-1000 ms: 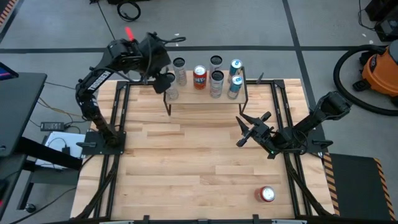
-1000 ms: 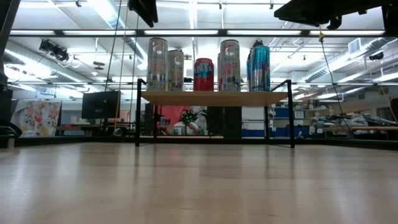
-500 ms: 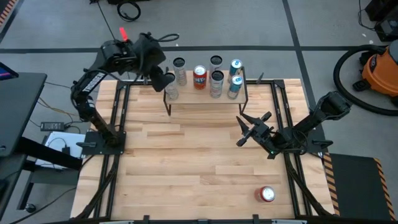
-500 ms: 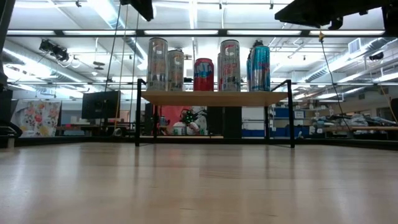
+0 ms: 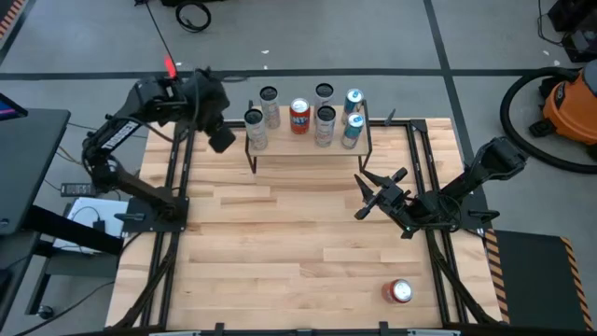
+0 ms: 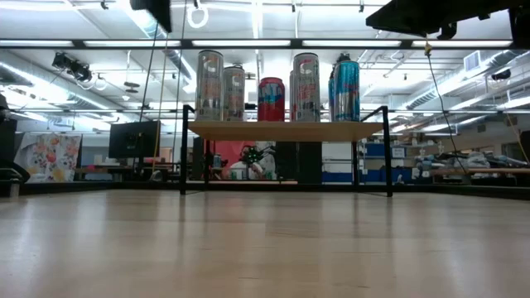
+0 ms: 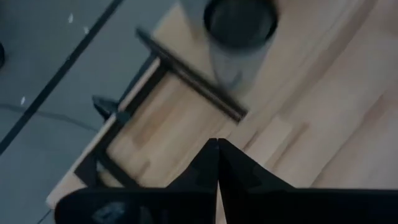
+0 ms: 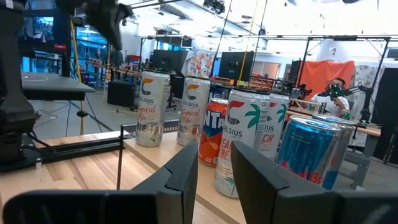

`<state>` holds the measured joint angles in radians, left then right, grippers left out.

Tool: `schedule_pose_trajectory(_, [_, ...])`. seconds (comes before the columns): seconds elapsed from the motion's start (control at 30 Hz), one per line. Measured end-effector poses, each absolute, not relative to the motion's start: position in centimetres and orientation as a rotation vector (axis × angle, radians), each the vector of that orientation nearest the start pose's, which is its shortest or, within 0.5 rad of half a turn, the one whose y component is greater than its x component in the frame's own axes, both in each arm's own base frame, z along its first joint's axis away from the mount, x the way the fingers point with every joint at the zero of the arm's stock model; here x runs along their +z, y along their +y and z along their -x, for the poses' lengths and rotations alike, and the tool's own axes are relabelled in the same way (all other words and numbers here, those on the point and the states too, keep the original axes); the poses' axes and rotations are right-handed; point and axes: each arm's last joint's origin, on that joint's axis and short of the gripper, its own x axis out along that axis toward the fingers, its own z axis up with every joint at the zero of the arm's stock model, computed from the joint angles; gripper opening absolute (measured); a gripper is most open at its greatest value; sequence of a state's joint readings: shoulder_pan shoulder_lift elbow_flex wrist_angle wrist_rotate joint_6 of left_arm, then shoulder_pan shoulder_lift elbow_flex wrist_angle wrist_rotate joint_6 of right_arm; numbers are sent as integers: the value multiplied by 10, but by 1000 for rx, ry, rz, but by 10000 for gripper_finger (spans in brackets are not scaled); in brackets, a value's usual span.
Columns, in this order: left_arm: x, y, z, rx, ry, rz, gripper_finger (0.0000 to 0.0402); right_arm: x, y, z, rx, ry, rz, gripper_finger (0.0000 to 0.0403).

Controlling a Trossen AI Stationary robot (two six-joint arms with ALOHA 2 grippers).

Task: Place canned beverage on shelf
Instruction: Put the white yellow soda can on the shelf aligned with the other white yellow soda can

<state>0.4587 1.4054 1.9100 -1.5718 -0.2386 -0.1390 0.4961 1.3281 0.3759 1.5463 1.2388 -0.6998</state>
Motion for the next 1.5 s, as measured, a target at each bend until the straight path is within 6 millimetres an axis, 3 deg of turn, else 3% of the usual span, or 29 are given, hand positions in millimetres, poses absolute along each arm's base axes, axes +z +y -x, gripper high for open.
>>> schedule_pose_trajectory(0.17, [434,100,-185,699,1043,229,7,238,77,-199,-797,-127,199,106])
schedule_pose_trajectory(0.6, [402,129,-209,708,1076,276,7,239,77,-199,-793,-130,200,106])
schedule_pose_trajectory(1.1, [395,144,-221,693,989,275,6,239,77,-199,-787,-133,202,106])
schedule_pose_trajectory(1.5, [381,153,-238,656,1032,277,6,239,77,-199,-787,-133,202,106])
